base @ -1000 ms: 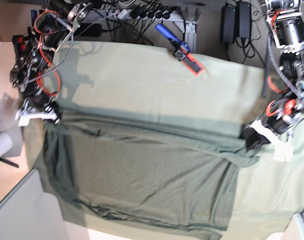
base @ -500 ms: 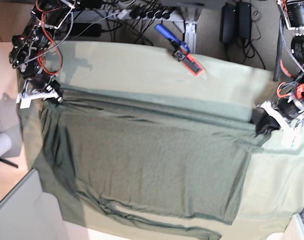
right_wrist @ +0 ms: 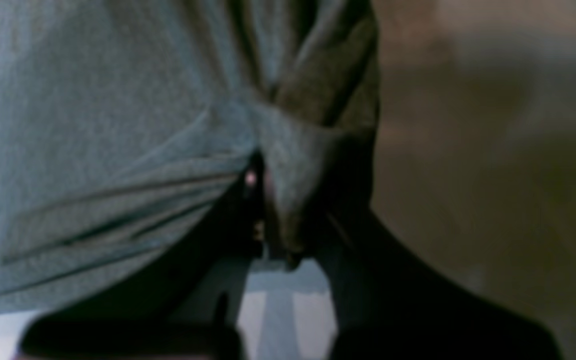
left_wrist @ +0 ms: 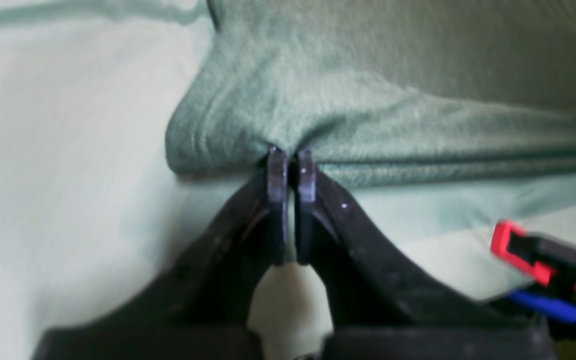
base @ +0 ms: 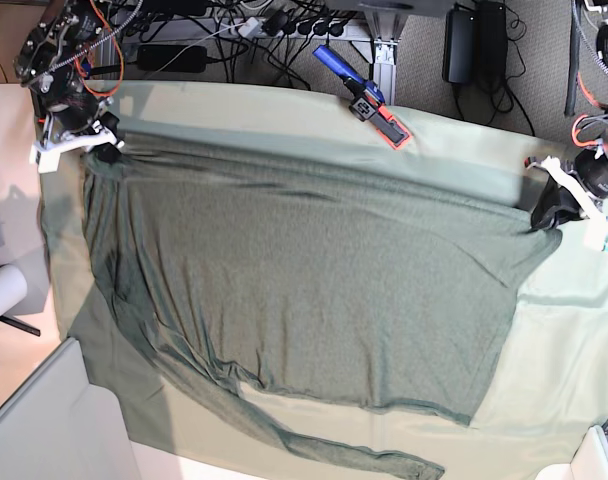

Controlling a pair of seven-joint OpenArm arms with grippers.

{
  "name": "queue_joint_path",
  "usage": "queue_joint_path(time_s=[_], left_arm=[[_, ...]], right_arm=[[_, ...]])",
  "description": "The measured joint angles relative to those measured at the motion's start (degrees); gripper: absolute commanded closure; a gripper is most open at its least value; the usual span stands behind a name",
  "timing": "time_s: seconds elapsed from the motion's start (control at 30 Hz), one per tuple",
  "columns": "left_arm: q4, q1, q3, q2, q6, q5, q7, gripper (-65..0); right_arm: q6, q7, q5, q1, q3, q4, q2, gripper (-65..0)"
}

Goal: Fold the T-shirt properly
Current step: 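Pull the shirt edge toward the robot with both grippers, spreading it, then release the shirt edge from both grippers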

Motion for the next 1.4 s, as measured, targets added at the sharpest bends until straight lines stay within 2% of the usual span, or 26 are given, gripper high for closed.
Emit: queue_joint_path(time_s=[0.23, 0.57, 0.67, 0.87, 0.9, 1.03, 1.1, 1.17, 1.4], left_arm=[[0.7, 2.6, -1.5, 0.1, -0.3, -1.4, 0.4, 0.0], [0.7, 5.0, -1.5, 0.1, -0.4, -1.4, 0.6, 0.0], [0.7, 5.0, -1.5, 0.0, -2.9, -1.4, 0.7, 0.0], [0.7, 6.0, -1.5, 0.0, -2.9, -2.3, 2.1, 0.0], [0.7, 6.2, -1.5, 0.0, -3.0, -2.4, 2.1, -1.7], [0.8, 6.2, -2.2, -0.5, -2.4, -0.6, 1.8, -22.8], [0.8, 6.1, -2.3, -0.7, -2.4, -0.7, 1.8, -29.4], [0.8, 6.3, -2.1, -0.4, -2.4, -0.9, 1.8, -30.2], [0.8, 6.1, -2.3, -0.5, -2.4, -0.9, 1.4, -30.1]], right_arm=[[0.0, -0.2, 1.1, -2.2, 1.7, 0.0, 1.7, 0.0], [0.0, -0.2, 1.0, -2.5, 1.7, 0.0, 1.7, 0.0], [0.0, -0.2, 0.7, -2.5, 1.7, 0.0, 1.7, 0.0], [0.0, 0.2, -1.4, -2.5, 1.7, 0.0, 1.7, 0.0], [0.0, 0.6, -1.5, -2.5, 1.7, 0.0, 1.7, 0.0], [0.0, 2.1, -4.4, -2.5, 2.3, 0.0, 1.9, -22.9], [0.0, 3.2, -4.8, -2.6, 2.4, 0.0, 2.3, -30.5], [0.0, 3.9, -6.2, -2.7, 2.5, 0.0, 2.2, -33.1], [0.0, 4.3, -6.1, -2.6, 2.5, 0.0, 2.2, -33.0]])
